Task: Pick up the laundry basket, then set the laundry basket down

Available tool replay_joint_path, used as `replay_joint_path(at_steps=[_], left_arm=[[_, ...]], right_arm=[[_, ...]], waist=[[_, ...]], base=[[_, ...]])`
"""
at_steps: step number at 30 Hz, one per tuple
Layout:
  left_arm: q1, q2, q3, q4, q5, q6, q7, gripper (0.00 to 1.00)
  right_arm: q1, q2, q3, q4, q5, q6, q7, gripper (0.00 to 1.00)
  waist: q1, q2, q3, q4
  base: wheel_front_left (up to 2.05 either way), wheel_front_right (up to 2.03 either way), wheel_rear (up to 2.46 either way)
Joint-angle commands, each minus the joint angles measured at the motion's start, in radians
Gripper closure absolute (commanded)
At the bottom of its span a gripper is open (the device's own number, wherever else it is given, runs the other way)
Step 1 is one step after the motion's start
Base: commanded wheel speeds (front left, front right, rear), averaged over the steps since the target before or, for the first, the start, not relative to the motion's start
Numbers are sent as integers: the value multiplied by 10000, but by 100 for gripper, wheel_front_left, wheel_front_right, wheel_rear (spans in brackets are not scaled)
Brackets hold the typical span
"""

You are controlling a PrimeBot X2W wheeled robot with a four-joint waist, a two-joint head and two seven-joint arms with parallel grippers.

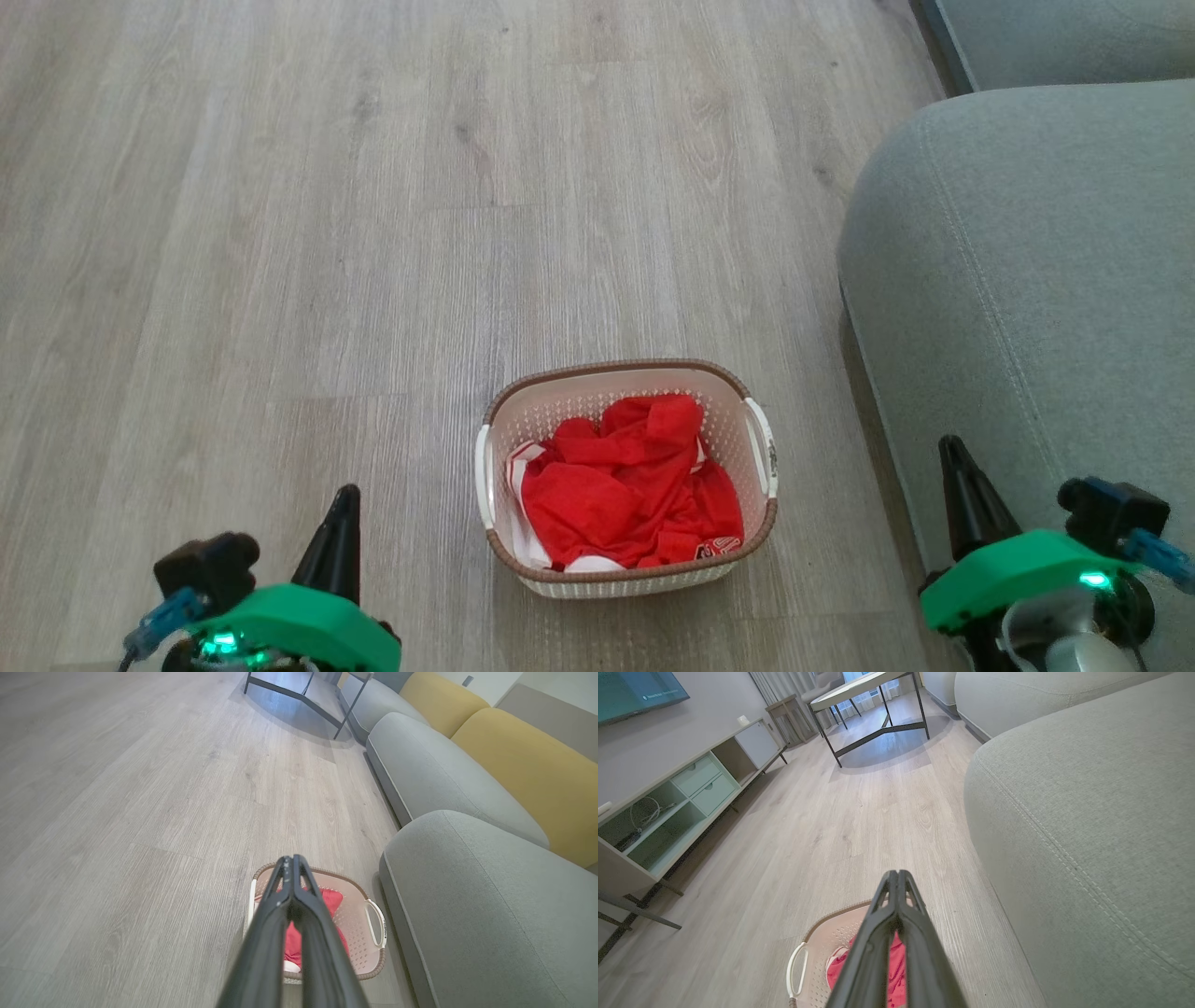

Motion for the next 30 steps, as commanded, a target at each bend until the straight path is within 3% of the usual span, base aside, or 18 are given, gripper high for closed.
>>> replay_joint_path(at_steps=[1, 30], left_arm=[[-468, 11, 261, -203, -182, -40, -2, 100], [-1062, -235, 1097, 515, -3306, -675, 477, 100]], right_arm=[[-464, -186, -29, -276, 225, -12, 35, 100], [-794, -290, -175, 154, 3838, -26, 506, 100]], waist=[[0, 0, -1, 0], [0, 0, -35, -31]], base=[[0, 0, 0], [0, 0, 0]])
